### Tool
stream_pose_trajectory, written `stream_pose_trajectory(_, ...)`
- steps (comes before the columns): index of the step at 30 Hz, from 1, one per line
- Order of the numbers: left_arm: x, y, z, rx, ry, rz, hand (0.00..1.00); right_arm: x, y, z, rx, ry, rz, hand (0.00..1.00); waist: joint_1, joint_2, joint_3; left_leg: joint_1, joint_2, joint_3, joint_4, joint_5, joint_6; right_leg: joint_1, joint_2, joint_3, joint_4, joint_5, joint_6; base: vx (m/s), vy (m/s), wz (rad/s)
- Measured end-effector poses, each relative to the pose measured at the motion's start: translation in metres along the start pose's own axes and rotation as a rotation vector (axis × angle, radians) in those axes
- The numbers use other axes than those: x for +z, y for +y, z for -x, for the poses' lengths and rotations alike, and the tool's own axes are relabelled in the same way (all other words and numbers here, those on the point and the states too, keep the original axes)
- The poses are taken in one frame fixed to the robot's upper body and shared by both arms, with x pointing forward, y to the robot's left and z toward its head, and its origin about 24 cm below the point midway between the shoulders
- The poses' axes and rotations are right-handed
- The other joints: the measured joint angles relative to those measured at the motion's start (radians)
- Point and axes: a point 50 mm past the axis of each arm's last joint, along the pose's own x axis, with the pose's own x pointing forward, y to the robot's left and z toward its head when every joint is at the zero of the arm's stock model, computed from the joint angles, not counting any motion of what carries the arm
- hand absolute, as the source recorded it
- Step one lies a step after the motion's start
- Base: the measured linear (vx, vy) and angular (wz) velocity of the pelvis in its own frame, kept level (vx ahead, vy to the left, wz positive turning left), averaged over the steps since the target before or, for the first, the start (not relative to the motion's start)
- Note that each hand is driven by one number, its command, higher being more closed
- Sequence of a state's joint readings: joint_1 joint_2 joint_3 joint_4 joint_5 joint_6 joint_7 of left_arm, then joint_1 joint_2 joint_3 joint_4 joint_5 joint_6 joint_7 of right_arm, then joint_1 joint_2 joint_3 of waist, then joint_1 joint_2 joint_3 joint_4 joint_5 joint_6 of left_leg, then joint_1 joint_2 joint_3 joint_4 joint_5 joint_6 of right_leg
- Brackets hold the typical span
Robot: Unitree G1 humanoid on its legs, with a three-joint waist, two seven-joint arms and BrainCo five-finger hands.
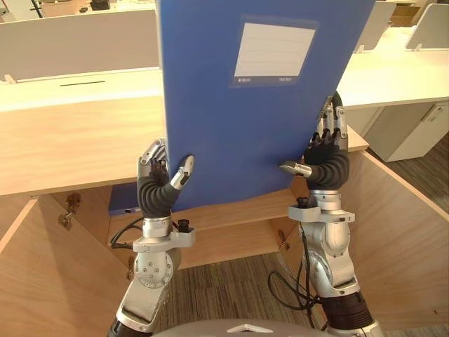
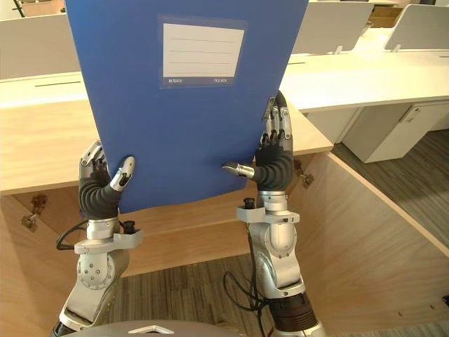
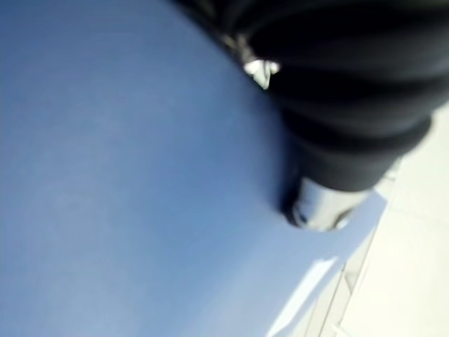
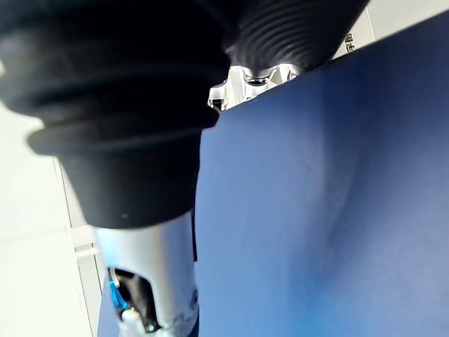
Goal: Walk over to the cabinet, pick up the folder, carry it to the office cabinet, place the folder inside the office cabinet, then close the office cabinet door
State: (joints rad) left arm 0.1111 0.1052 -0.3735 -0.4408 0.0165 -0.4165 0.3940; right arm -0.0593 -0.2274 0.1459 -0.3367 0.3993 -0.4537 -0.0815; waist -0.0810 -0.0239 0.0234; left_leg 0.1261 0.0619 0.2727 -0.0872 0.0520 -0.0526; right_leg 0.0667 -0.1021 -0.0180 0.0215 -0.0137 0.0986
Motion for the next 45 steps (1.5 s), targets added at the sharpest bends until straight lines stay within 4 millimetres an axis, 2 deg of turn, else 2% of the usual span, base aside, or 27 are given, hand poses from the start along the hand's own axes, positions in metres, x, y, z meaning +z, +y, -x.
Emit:
stream_pose_trajectory(10,-0.001,0.001,-0.001,-0.061,0.015,0.059,1.0,-0.009,-0.006,0.001,0.003,0.051,-0.01,0.0,0.021,-0.007,-0.009,-0.01,0.0,-0.003,-0.001,0.012,0.002,-0.01,-0.001,-0.001,-0.005,0.005,0.002,-0.02,0.002,0.01)
stream_pose_trajectory(11,-0.002,0.002,0.0,-0.062,0.018,0.06,1.0,-0.01,-0.006,0.001,0.014,0.058,-0.012,1.0,0.021,-0.01,-0.012,-0.012,0.0,-0.003,-0.001,0.013,0.002,-0.011,-0.001,-0.001,-0.005,0.007,0.001,0.0,0.0,0.0)
stream_pose_trajectory(15,-0.005,0.003,0.0,-0.078,0.031,0.056,1.0,-0.021,-0.009,-0.002,0.07,0.118,0.01,1.0,0.023,-0.024,-0.023,-0.02,0.0,-0.006,-0.001,0.019,0.003,-0.017,-0.001,-0.003,-0.007,0.015,0.0,0.0,0.0,0.0)
stream_pose_trajectory(22,-0.005,0.008,-0.001,-0.121,0.019,0.025,1.0,-0.032,-0.013,0.001,0.182,0.232,0.01,1.0,0.025,-0.025,-0.024,-0.027,-0.001,-0.018,-0.001,0.03,0.004,-0.018,-0.001,-0.014,-0.008,0.009,0.0,-0.03,0.003,0.05)
stream_pose_trajectory(23,-0.006,0.01,-0.002,-0.122,0.02,0.013,0.0,-0.034,-0.015,0.002,0.192,0.25,0.019,1.0,0.025,-0.025,-0.026,-0.034,-0.001,-0.022,-0.001,0.032,0.004,-0.023,-0.001,-0.016,-0.008,0.009,0.0,-0.04,-0.001,0.08)
stream_pose_trajectory(37,-0.015,0.028,-0.004,-0.067,0.032,-0.109,0.0,-0.04,-0.003,0.006,0.216,0.268,-0.007,1.0,0.033,-0.03,-0.05,-0.054,0.0,-0.029,-0.001,0.037,0.004,-0.035,-0.001,-0.022,-0.015,0.014,-0.002,0.0,0.0,0.0)
stream_pose_trajectory(42,-0.023,0.045,-0.002,0.037,0.066,-0.148,0.0,-0.042,0.003,0.006,0.2,0.255,0.001,1.0,0.038,-0.03,-0.05,-0.056,0.0,-0.031,-0.002,0.037,0.004,-0.035,-0.001,-0.024,-0.015,0.013,-0.001,0.0,0.0,0.0)
stream_pose_trajectory(45,-0.028,0.063,0.002,0.131,0.098,-0.185,0.0,-0.041,0.003,0.01,0.15,0.245,-0.011,1.0,0.045,-0.03,-0.05,-0.058,0.001,-0.039,-0.002,0.037,0.004,-0.034,-0.001,-0.03,-0.015,0.011,-0.001,0.0,0.001,0.04)
